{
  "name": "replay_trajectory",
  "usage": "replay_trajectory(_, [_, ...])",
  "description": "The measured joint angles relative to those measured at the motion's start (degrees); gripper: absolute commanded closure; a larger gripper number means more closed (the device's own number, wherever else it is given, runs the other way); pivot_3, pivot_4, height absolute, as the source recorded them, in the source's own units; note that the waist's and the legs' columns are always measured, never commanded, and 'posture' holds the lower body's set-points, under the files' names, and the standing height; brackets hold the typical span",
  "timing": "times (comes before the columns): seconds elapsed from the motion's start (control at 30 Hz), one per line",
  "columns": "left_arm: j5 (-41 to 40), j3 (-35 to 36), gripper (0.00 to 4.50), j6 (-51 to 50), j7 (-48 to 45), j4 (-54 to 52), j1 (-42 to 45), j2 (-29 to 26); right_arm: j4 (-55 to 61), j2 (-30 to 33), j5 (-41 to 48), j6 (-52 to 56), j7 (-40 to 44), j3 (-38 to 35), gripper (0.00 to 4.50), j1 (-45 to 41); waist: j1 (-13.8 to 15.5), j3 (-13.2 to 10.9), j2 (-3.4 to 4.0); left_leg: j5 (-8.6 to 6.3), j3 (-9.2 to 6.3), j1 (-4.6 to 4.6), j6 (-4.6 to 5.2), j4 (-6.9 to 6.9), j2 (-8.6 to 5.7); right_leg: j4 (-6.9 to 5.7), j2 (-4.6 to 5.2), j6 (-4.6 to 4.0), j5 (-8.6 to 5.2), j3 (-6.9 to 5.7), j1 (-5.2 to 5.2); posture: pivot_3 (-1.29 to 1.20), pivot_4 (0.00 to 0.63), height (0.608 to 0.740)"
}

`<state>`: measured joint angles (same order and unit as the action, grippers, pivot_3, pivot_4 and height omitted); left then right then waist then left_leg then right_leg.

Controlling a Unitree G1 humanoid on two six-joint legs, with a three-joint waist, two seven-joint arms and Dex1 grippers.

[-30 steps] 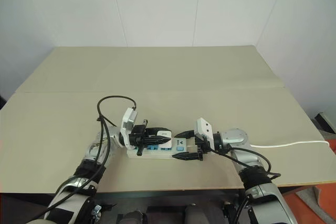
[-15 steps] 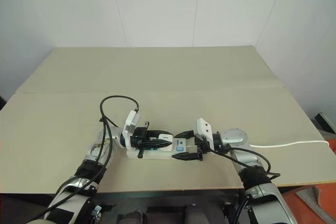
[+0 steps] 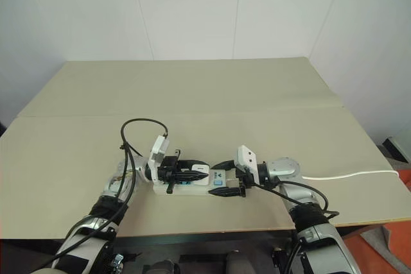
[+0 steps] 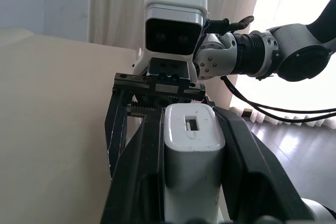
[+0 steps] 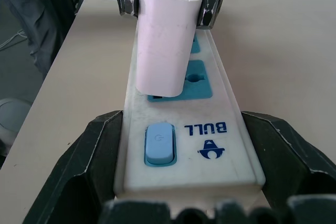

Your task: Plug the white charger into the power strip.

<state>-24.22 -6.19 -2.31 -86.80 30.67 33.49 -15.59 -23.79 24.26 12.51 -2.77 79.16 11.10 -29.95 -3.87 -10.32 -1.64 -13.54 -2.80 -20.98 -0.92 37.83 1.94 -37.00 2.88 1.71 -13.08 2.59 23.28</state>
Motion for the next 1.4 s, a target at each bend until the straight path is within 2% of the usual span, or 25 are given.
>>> replay_trajectory(0.77, [0.11, -1.43, 3.48, 3.67, 0.48, -0.60, -1.72, -2.72, -1.08, -0.79, -0.10, -0.79, -1.04, 1.42, 1.11, -0.68, -0.28, 0.05, -0.05, -0.04, 0.15, 0.71, -0.03, -0.45, 0.24, 0.00, -0.34, -0.14, -0.08, 0.32, -0.25, 0.00, 0.150, 0.740])
replay_trajectory(1.07, [1.01, -3.24, 3.48, 6.57, 0.74, 0.53, -1.09, -3.04, -1.70, -0.79, -0.28, -0.91, -1.21, 1.58, 1.11, -0.69, -0.16, 0.63, -0.01, -0.04, 0.16, 0.75, -0.03, -0.51, 0.23, 0.04, -0.34, -0.14, -0.09, 0.34, -0.27, 0.00, 0.150, 0.740])
replay_trajectory(1.4, [1.02, -3.46, 3.48, 4.89, 1.05, 1.17, -1.20, -3.04, -2.18, -0.79, -0.39, -1.09, -1.58, 1.81, 1.11, -0.69, -0.14, 0.87, 0.06, -0.04, 0.14, 0.78, -0.03, -0.60, 0.22, 0.16, -0.36, -0.16, -0.11, 0.34, -0.51, 0.00, 0.150, 0.740])
